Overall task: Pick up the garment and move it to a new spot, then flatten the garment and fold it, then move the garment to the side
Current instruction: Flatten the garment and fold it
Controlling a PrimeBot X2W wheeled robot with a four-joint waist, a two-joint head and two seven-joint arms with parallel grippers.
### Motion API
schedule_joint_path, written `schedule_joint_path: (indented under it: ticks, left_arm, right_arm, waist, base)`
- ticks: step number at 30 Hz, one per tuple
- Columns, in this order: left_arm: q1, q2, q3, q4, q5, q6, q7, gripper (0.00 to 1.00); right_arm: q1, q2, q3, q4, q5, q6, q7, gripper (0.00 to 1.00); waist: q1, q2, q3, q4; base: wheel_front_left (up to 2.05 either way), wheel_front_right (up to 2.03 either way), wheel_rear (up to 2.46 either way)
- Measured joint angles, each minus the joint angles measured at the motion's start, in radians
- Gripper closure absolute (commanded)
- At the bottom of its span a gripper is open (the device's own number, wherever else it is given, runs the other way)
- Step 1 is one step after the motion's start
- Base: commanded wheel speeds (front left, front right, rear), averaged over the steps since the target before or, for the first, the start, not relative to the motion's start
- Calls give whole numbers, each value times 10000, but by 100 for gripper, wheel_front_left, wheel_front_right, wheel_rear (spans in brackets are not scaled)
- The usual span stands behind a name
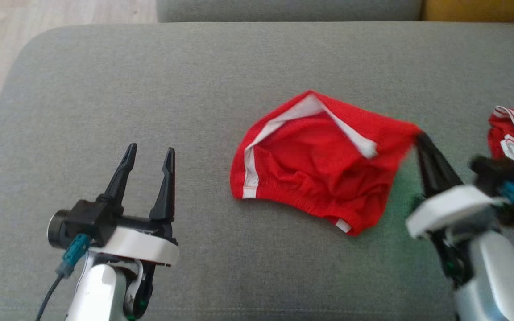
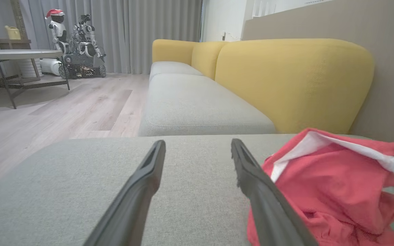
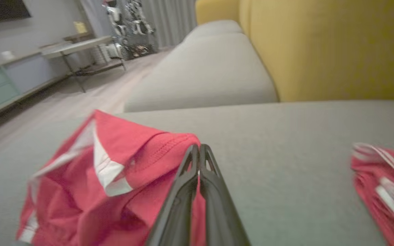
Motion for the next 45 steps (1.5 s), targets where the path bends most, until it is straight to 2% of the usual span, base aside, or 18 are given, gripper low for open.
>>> schedule_joint_path:
  ticks: [3, 6, 13, 14, 15, 16, 22, 28, 36, 45]
  left_arm:
    - [-7, 0, 4, 0, 59, -40, 0, 0]
    - [-19, 0, 15, 4, 61, -50, 0, 0]
    - [-35, 0, 42, 35, 138, -71, 0, 0]
    - [-35, 0, 61, 40, 155, -132, 0, 0]
    - [-36, 0, 77, 44, 167, -130, 0, 0]
    - [-39, 0, 90, 50, 192, -130, 0, 0]
    - [-45, 0, 238, 79, 221, -130, 0, 0]
    - [-10, 0, 332, 81, 224, -107, 0, 0]
    - [616, 33, 570, 69, 307, 63, 0, 0]
    - [1148, 115, 587, 67, 309, 151, 0, 0]
  right_arm:
    - [679, 82, -1024, 2, 84, 0, 261, 100]
    - [1047, 188, -1603, 345, 299, 0, 376, 100]
    - [986, 316, -1599, 1104, 1135, 0, 142, 100]
    - [944, 316, -1540, 1147, 1221, 0, 79, 67]
    - [883, 316, -1475, 1175, 1258, 0, -29, 25]
    - [788, 316, -1415, 1179, 1279, 0, -150, 0]
    - [195, 316, -1277, 709, 1269, 0, -782, 0]
    - [315, 115, -759, -554, 278, 0, -1227, 0]
    - [1628, -21, -261, -1902, -539, 0, -1074, 0]
    - [2596, 8, -21, -2439, -685, 0, -690, 0]
  waist:
    - [0, 0, 134, -155]
    - [0, 0, 269, -284]
    - [0, 0, 436, -444]
    - [0, 0, 451, -458]
    - [0, 0, 465, -472]
    - [0, 0, 476, -483]
    - [0, 0, 403, -525]
    - [0, 0, 149, -576]
    - [0, 0, -306, -767]
    - [0, 0, -694, -918]
  base:
    - [0, 0, 0]
    - [0, 0, 0]
    - [0, 0, 0]
    - [0, 0, 0]
    - [0, 0, 0]
    - [0, 0, 0]
    - [0, 0, 0]
    - [0, 0, 0]
    - [0, 0, 0]
    - [0, 0, 0]
